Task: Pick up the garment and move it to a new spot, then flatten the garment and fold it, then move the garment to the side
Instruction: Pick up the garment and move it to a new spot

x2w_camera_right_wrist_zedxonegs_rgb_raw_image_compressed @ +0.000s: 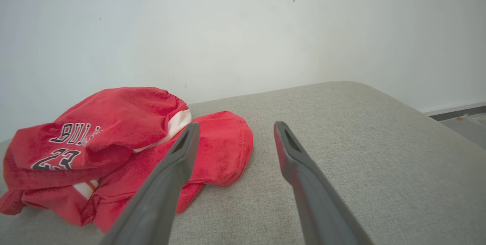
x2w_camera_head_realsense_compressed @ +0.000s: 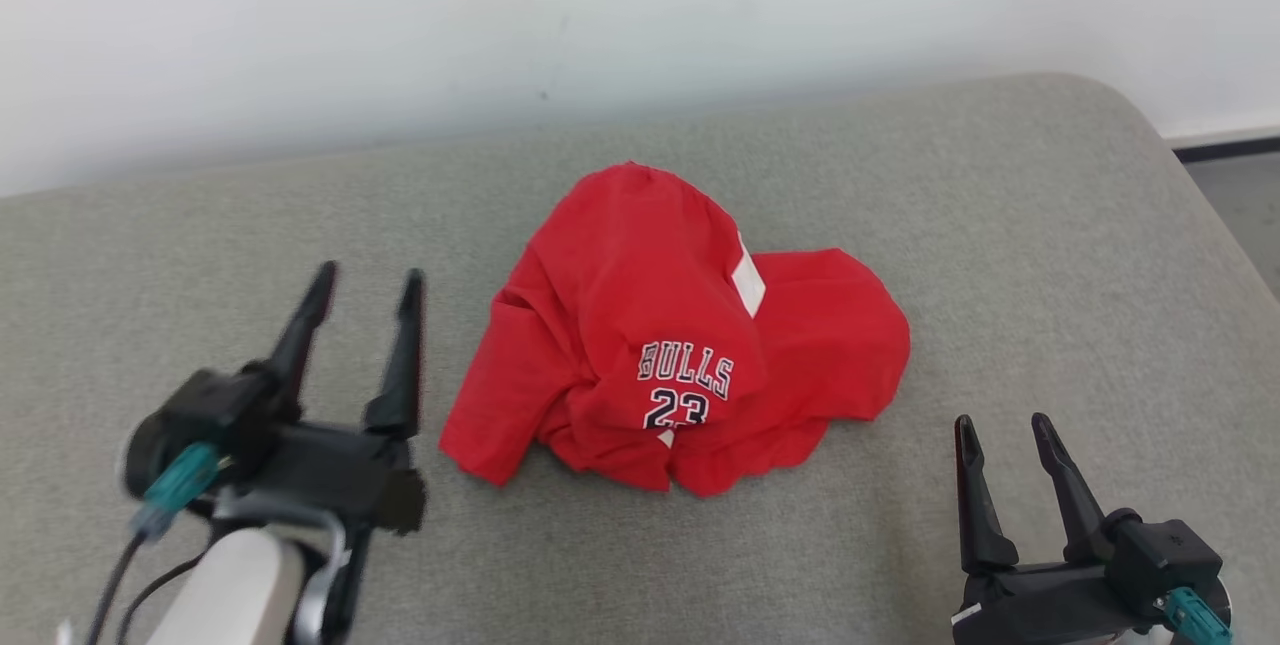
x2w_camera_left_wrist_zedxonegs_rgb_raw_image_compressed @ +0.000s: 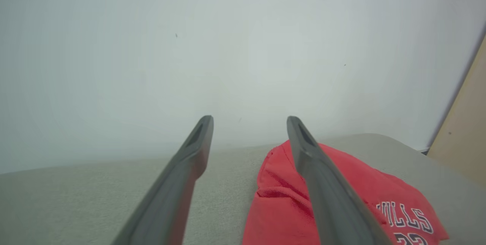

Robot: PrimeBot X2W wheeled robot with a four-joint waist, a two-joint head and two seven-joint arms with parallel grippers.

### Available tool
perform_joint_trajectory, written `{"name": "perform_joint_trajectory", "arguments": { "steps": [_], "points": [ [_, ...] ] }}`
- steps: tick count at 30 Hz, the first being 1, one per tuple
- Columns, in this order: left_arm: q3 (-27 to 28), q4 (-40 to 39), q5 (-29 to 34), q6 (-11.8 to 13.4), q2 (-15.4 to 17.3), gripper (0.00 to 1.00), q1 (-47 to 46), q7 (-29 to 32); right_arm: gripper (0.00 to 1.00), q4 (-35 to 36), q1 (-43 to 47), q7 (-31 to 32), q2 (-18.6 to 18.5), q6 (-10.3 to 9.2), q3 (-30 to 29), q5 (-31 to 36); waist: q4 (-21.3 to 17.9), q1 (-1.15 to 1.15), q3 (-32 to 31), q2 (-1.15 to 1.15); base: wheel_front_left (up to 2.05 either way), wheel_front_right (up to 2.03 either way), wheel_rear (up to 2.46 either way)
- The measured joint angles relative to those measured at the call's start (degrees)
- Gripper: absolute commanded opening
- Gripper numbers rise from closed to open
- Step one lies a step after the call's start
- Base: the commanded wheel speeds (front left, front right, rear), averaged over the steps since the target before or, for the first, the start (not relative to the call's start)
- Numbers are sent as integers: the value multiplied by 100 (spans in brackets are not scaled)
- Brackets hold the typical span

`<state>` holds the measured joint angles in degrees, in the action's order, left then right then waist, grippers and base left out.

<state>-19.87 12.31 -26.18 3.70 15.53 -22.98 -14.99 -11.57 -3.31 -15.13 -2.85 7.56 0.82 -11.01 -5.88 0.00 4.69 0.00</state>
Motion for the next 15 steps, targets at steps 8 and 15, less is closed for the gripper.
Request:
{"name": "perform_joint_trajectory", "arguments": {
  "steps": [8, 15],
  "points": [
    [1132, -890, 307, 111, 190, 100, 1389, -13, 100, 77, 129, 0, 0, 0, 24, 129, 285, -1, -278, 0, 0, 0, 0],
    [1626, -1148, 613, -77, 162, 100, 2369, -13, 100, 169, 259, 51, 0, 0, 37, 165, 471, -1, -432, 0, 0, 0, 0]
  ]
}}
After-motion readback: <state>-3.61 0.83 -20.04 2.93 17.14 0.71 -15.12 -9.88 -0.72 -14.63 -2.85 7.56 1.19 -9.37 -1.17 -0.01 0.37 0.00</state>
